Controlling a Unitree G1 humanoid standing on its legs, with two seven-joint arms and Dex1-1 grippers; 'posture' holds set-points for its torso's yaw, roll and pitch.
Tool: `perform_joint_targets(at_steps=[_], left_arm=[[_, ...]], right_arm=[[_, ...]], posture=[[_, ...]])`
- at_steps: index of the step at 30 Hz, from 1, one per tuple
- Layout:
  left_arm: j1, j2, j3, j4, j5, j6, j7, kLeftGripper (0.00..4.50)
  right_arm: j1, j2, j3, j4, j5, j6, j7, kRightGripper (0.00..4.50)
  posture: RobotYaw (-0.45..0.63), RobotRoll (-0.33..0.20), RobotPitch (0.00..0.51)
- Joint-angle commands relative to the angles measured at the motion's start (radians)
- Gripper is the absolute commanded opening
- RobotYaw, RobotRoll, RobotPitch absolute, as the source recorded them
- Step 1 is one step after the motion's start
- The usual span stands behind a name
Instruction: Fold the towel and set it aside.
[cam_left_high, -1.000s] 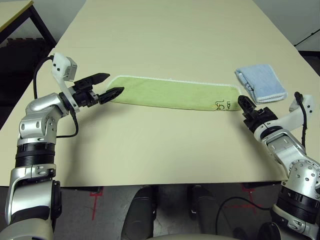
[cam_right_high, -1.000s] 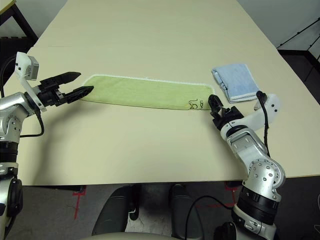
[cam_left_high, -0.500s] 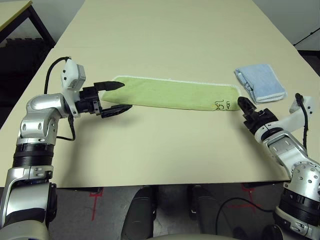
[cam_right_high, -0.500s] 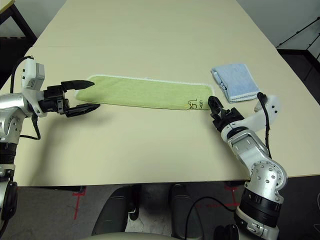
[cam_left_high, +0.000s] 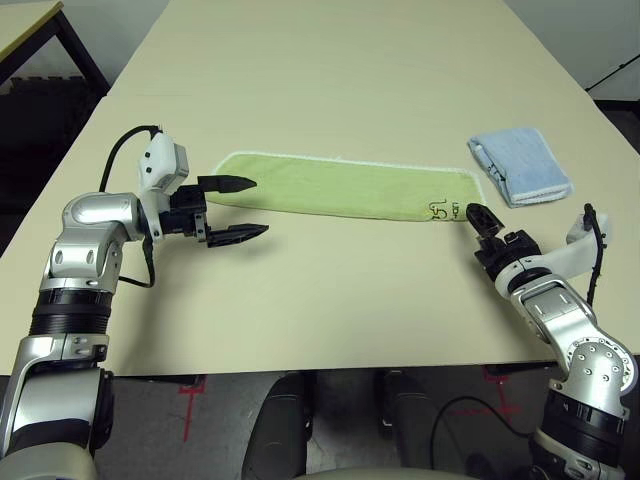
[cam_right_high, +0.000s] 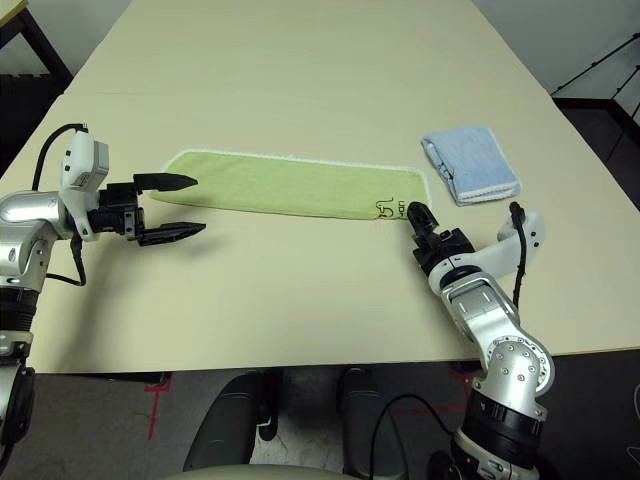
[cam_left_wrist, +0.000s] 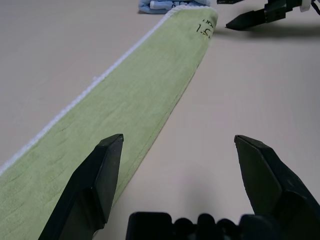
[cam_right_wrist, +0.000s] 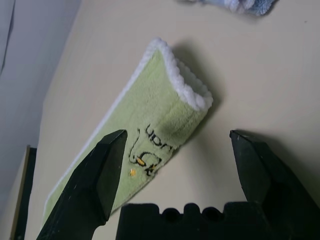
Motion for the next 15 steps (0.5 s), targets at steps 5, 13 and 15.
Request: perform_joint_targets(at_steps=[5,13,15], left_arm=[[-0.004,0.025,-0.01,0.019,0.019,-0.005,-0.01,4.5],[-0.003,0.032,-0.01,0.022,0.028,-0.014,-0.006,4.5],[-0.003,0.033,-0.009,0.023,0.029,-0.016,-0.006,4.5]], right_arm=[[-0.093,-0.015,0.007,0.215,-0.074,-0.072,0.045,4.46],[-0.21,-0.041,0.018,0.402,-0.169,-0.125,0.115,4.3],[-0.219,-0.047,0.024,0.421,-0.194,-0.126,0.126,3.88]], posture=[[0.06,0.0,0.155],[0.08,0.0,0.147],[0.08,0.0,0.147]])
